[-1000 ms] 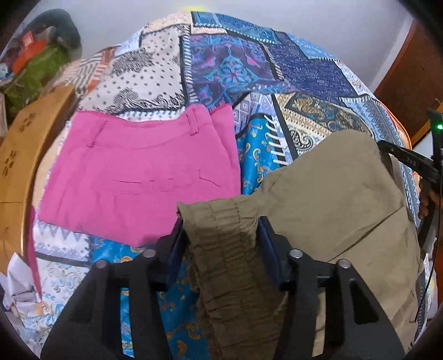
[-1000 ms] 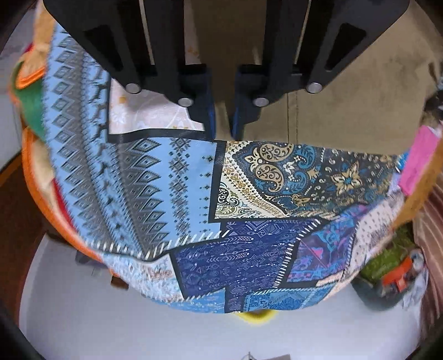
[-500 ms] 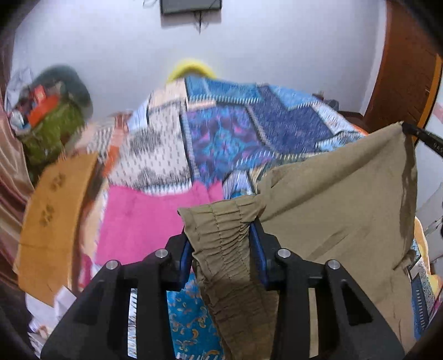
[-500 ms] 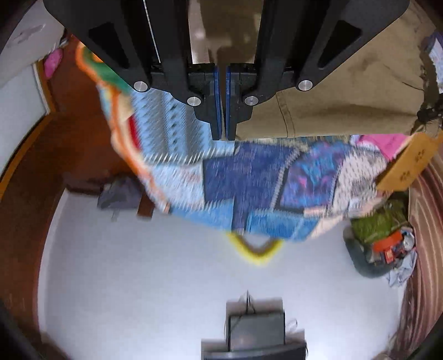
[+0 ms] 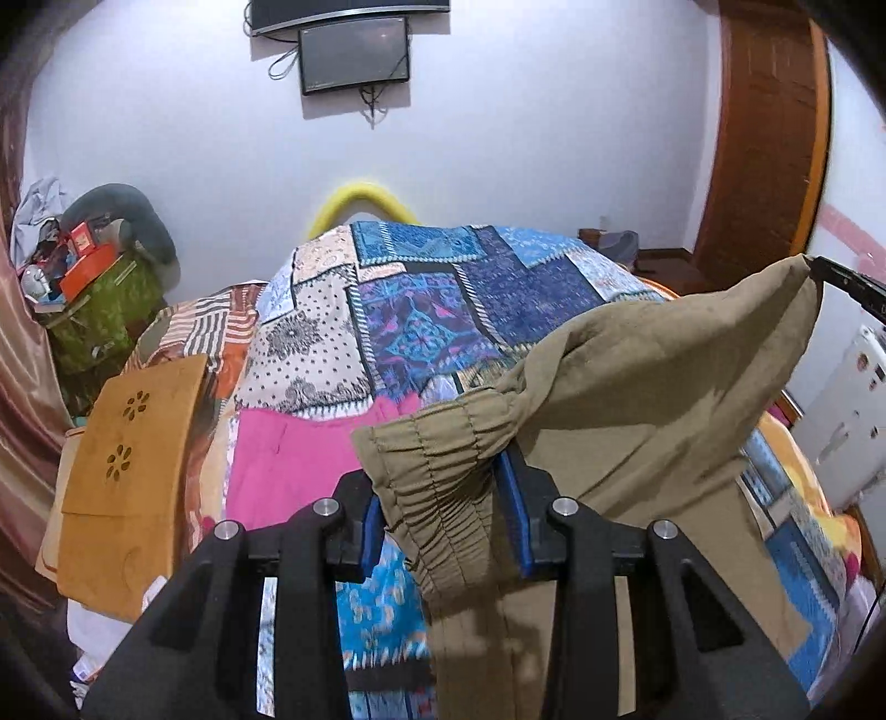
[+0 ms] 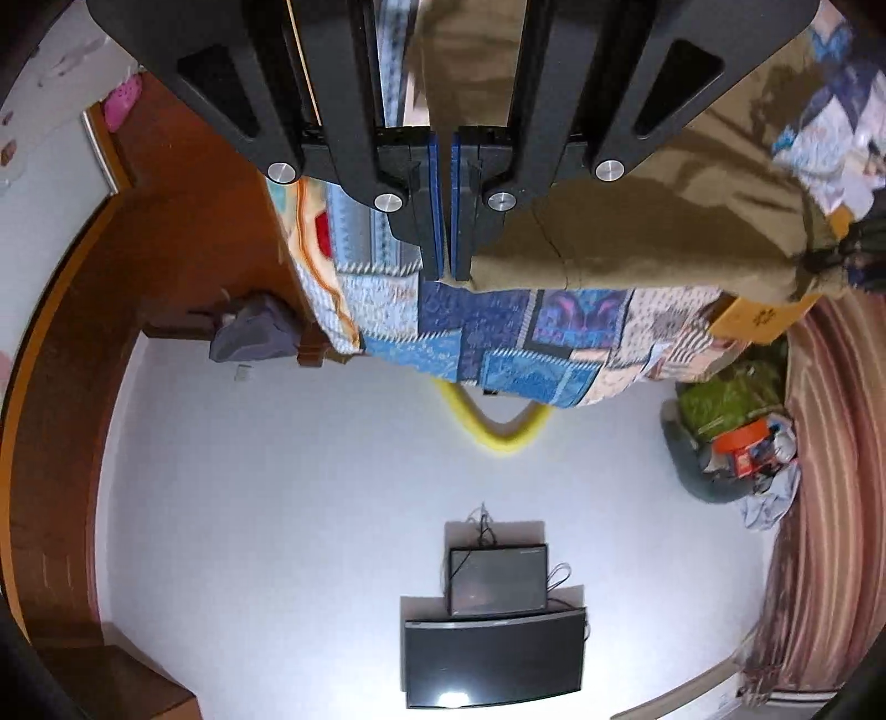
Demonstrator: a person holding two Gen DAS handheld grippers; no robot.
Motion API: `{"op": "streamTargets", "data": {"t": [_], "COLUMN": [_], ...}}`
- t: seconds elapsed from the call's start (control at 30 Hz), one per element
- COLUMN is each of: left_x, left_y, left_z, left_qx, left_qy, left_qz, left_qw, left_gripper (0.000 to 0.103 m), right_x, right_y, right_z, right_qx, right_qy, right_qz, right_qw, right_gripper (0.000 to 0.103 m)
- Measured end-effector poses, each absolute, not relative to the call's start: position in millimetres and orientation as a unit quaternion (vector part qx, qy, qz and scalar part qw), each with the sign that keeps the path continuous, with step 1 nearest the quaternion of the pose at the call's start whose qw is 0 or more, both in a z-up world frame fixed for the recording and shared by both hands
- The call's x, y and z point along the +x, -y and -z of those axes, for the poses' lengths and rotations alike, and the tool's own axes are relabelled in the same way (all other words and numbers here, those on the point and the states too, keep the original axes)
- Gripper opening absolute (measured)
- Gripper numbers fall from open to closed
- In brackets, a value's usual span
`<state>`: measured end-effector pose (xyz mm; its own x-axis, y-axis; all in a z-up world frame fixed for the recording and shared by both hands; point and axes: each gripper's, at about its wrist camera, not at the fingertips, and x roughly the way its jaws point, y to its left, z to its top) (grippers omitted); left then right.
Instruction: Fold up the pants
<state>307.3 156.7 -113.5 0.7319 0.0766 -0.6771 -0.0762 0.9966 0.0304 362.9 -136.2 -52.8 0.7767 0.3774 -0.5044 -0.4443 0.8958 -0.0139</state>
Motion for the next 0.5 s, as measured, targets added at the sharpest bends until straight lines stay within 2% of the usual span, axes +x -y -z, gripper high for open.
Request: {"op": "streamTargets", "data": {"t": [0.3,0.5], "left_x": [241,208], "left_y": [-138,-139], "left_z": [147,182], "left_qx": [0.047,0.031], "left_qy": [-0.390,-0.426], "left_qz": [-0.007,-0.001], "left_qw": [0.920,0.904], "left_gripper": [0.034,0.034], "right_x": [290,254], "right_y": [158,179], "right_z": [86,129], "right_qx": [-0.051,-0.027], "right_qy": [-0.289,-0.346], "right_qz": [-0.238,-0.234], "right_qw": [0.926,0.908], "right_gripper": [0.002,0.002]}}
